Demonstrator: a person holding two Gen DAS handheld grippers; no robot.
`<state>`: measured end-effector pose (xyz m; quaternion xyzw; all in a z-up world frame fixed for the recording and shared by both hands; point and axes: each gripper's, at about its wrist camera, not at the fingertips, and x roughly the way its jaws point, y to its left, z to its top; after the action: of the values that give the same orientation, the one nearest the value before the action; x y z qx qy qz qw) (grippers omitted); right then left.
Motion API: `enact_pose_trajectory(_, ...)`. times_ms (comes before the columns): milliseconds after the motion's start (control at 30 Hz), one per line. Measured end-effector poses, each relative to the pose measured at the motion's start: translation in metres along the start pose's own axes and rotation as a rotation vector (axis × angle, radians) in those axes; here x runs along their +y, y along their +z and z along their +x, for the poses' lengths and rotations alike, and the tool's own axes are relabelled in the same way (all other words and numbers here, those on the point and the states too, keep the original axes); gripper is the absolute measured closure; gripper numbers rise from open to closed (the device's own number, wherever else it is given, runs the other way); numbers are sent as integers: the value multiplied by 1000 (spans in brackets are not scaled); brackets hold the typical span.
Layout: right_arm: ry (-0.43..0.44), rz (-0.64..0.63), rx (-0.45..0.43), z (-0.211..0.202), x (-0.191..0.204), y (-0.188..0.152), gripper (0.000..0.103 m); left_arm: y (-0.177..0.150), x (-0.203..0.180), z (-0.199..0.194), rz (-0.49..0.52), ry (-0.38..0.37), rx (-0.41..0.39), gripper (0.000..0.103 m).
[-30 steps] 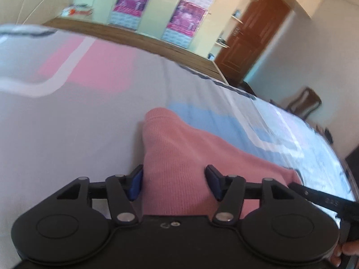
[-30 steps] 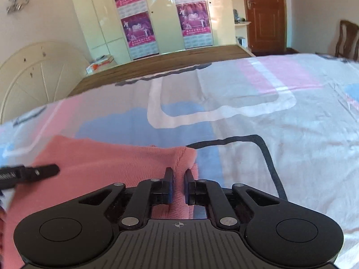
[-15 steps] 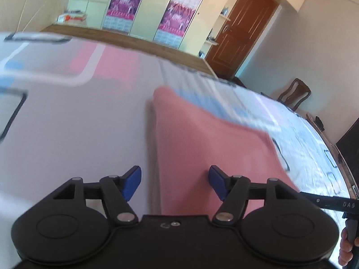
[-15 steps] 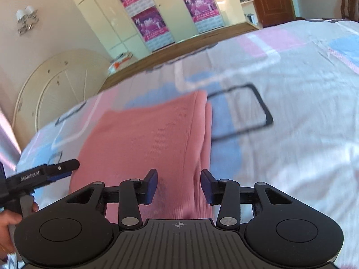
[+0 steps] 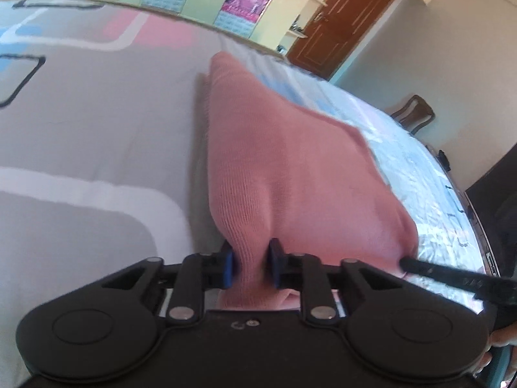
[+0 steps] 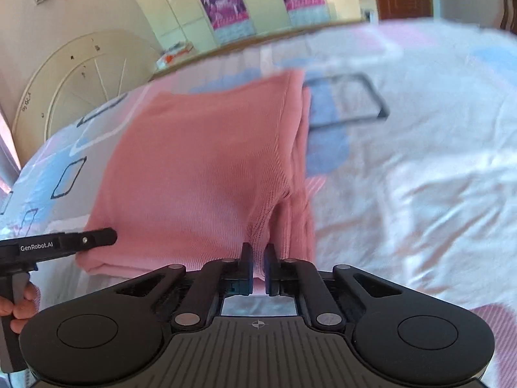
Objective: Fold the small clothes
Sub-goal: 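Pinch the bundle edge with both tools to square it, then release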
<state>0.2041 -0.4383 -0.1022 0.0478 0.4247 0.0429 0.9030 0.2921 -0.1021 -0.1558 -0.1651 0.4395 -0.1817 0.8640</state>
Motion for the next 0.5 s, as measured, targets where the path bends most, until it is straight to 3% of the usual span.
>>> enact_pose_trajectory(67, -16, -17, -31, -14, -3, 0, 98, -3, -5, -3, 24, -5, -5, 84)
enact_pose_trajectory(167, -68, -8, 60, 5, -18, -12, 99, -12, -8, 7, 47, 45, 29, 79)
enact_pose_trajectory(233, -62, -12, 69, 12, -18, -15, 98, -15, -5, 11, 45, 70, 44, 74)
enact_pose_trajectory(333, -46, 14, 3, -2, -15, -6, 98, -9, -8, 4, 49, 94, 32, 65)
enact_pose_trajectory(500, -69, -3, -125, -28, -8, 12, 98, 2, -17, -27, 75, 129, -98, 62)
